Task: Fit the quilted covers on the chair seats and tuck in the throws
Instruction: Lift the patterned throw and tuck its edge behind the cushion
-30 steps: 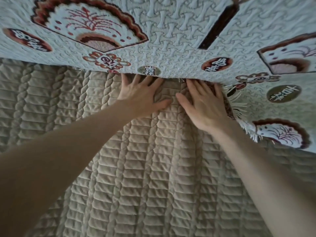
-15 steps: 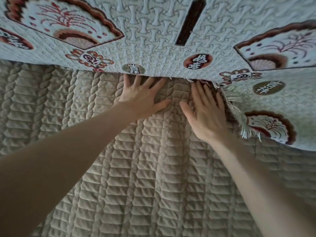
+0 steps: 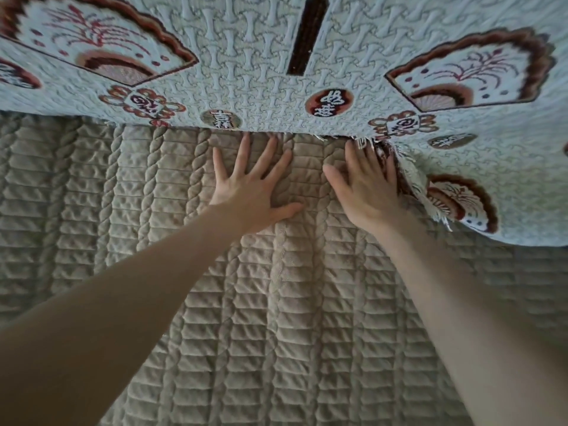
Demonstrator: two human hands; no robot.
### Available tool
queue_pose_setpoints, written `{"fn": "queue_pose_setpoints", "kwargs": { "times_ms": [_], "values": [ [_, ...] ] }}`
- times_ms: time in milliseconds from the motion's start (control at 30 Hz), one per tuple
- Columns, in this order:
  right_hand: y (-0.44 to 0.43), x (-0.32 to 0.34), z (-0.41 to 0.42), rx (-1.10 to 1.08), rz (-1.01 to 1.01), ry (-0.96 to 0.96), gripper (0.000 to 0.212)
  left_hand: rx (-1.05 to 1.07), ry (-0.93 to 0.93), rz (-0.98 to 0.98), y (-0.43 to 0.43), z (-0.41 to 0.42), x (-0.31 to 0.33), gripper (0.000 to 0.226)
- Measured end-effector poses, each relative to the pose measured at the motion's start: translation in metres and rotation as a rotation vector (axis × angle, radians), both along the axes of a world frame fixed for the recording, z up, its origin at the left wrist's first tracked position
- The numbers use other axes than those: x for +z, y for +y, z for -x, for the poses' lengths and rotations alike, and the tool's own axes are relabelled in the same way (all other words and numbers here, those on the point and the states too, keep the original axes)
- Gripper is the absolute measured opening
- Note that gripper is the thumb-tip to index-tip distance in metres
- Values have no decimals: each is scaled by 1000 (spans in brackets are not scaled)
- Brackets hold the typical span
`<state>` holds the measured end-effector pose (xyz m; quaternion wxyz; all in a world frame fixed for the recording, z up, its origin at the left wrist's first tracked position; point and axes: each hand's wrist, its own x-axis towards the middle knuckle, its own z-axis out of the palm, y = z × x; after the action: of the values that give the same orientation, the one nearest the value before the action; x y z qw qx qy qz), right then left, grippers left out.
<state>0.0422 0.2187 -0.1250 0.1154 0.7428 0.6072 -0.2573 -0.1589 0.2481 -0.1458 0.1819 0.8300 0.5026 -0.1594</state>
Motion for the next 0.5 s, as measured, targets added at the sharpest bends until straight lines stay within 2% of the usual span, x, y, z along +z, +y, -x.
{"fn": "queue_pose_setpoints", "kwargs": {
  "times_ms": [267,433,500],
  "values": [
    [-28,13,-12,26,16,-11,70,-18,18,41,5,1,-4,100],
    [-43,21,-18,-34,-150,-41,69,-13,23,44,3,-1,-3,98],
    [-44,21,-24,-90,-156,-3,70,-20,47,50,3,-3,-2,97]
  ]
}}
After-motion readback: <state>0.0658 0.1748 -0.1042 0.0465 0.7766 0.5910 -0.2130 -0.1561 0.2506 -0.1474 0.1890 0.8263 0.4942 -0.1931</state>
